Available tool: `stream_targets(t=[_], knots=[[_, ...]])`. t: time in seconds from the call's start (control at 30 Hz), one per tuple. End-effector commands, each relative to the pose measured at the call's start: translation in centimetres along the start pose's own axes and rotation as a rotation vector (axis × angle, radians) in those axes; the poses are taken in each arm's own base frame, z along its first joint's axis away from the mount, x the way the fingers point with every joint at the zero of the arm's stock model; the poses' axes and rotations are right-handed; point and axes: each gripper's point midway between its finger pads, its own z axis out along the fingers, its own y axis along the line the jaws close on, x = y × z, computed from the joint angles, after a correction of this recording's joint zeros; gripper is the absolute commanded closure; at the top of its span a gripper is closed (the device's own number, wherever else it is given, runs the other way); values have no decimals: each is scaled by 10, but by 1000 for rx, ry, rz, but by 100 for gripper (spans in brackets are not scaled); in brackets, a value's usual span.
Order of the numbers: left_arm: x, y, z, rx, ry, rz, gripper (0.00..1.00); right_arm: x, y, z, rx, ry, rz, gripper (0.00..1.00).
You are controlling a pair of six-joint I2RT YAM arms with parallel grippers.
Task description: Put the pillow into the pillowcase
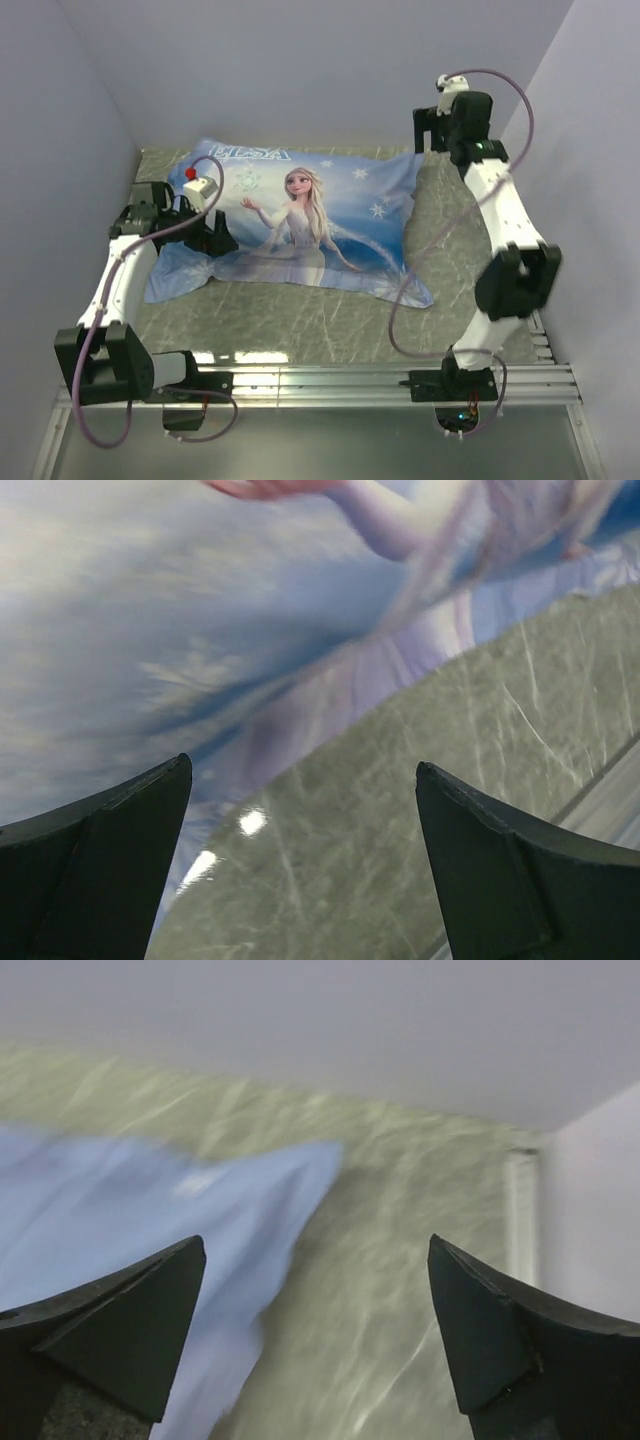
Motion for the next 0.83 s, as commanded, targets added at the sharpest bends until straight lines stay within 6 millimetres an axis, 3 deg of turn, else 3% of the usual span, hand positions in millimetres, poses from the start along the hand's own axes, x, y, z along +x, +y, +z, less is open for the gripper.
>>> stream_targets(t=[0.0, 0.03, 0.07, 0.1, 0.13, 0.17, 0.2, 0.23, 0.27, 0.37, 0.5, 0.8], knots=[[-4, -23, -1, 1, -54, 87, 1, 26, 69, -100, -358, 71, -7, 0], [-6, -24, -1, -24, -62, 59, 1, 61, 75, -110, -385, 146, 6, 0], [-12, -26, -2, -28, -88, 63, 1, 64, 77, -138, -393, 135, 15, 0], [-15, -31, -3, -8, -102, 52, 1, 75, 78, -149, -395, 144, 18, 0], [-15, -32, -3, 2, -100, 39, 1, 109, 80, -155, -398, 204, 23, 0], [-14, -26, -1, -31, -98, -5, 1, 109, 72, -174, -373, 162, 23, 0], [-12, -16, 5, -66, -91, -32, 1, 138, 71, -177, -371, 209, 34, 0], [-9, -9, 7, -95, -76, -56, 1, 144, 67, -185, -356, 200, 42, 0], [-5, 6, 12, -145, -41, -81, 1, 156, 48, -184, -292, 222, 98, 0], [3, 18, 13, -155, 9, -137, 1, 203, 41, -190, -249, 315, 175, 0], [2, 25, 4, -217, -5, -118, 1, 212, 44, -203, -226, 246, 189, 0], [-11, 33, -8, -327, -46, -44, 0, 202, 45, -210, -235, 205, 166, 0]])
